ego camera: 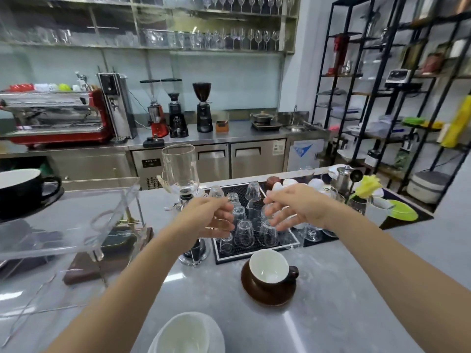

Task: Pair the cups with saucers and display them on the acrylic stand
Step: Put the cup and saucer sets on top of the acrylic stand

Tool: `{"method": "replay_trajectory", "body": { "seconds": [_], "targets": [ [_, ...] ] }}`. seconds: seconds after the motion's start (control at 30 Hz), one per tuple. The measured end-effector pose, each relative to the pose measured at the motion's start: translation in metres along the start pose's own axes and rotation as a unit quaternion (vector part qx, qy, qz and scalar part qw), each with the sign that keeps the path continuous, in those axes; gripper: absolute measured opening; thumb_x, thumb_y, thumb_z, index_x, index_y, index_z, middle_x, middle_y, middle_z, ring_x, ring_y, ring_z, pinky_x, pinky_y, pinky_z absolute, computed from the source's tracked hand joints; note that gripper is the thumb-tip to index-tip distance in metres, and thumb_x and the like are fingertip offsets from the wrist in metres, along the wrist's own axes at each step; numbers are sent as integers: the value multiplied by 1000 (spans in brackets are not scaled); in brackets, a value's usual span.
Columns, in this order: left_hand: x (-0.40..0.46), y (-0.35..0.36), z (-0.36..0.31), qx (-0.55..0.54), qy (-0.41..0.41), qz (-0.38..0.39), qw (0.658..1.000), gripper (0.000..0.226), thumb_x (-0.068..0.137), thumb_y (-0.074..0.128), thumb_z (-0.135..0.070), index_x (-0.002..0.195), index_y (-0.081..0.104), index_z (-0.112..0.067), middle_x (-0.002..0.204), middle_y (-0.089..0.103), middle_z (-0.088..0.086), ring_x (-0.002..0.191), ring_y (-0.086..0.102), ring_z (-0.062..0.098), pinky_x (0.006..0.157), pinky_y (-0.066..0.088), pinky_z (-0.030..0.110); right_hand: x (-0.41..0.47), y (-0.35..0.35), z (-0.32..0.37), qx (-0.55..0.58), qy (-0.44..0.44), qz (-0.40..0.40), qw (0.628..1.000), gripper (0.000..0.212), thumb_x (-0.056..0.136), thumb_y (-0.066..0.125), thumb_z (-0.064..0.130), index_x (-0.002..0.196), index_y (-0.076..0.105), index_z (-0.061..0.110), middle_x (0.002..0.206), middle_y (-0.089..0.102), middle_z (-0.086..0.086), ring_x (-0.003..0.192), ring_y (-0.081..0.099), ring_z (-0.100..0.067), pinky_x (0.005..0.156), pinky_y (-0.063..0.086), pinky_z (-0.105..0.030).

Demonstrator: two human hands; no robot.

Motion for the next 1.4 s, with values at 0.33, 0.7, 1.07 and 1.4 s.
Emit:
{"method": "replay_trajectory", "body": {
  "seconds": [0.33, 0.7, 1.07, 1.4],
  "targets": [
    [19, 35, 88, 2, -77, -38, 996, 14, 95, 62, -17, 98, 69, -6, 73, 67, 5, 72, 69, 24, 77, 62, 41, 16, -23, -101, -104, 39, -27, 993, 31, 94, 59, 40, 97, 66, 10, 101, 67, -12, 78, 65, -18, 65, 61, -31],
    [33, 49, 142, -6, -141, -76, 987, 21, 94, 66, -22, 102, 70, -3, 80, 69, 7, 76, 70, 24, 73, 63, 38, 21, -27, -183, -18, 135, -43, 990, 35, 92, 62, 39, 113, 63, 11, 113, 62, -10, 90, 62, -21, 74, 62, -35],
    [53, 51, 170, 86, -162, -122, 975, 33, 91, 67, -44, 102, 63, -14, 108, 66, 8, 93, 68, 22, 77, 63, 37, 32, -12, -217, 41, 174, -34, 983, 38, 90, 65, 38, 109, 64, 4, 89, 65, -1, 74, 63, -20, 79, 60, -40],
    [68, 67, 179, 55, -189, -128, 972, 42, 82, 80, -38, 105, 62, -7, 87, 58, 5, 69, 58, 20, 78, 62, 41, 41, -2, -234, 73, 197, -28, 977, 48, 81, 76, 41, 102, 62, 1, 96, 72, -14, 80, 73, -31, 79, 61, -51]
  ]
}}
Point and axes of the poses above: each hand's wrist, its own x-axis towards the middle knuckle, its own y-axis out of the palm, z = x × y, the point moved 5 cm from there along x, towards the middle knuckle
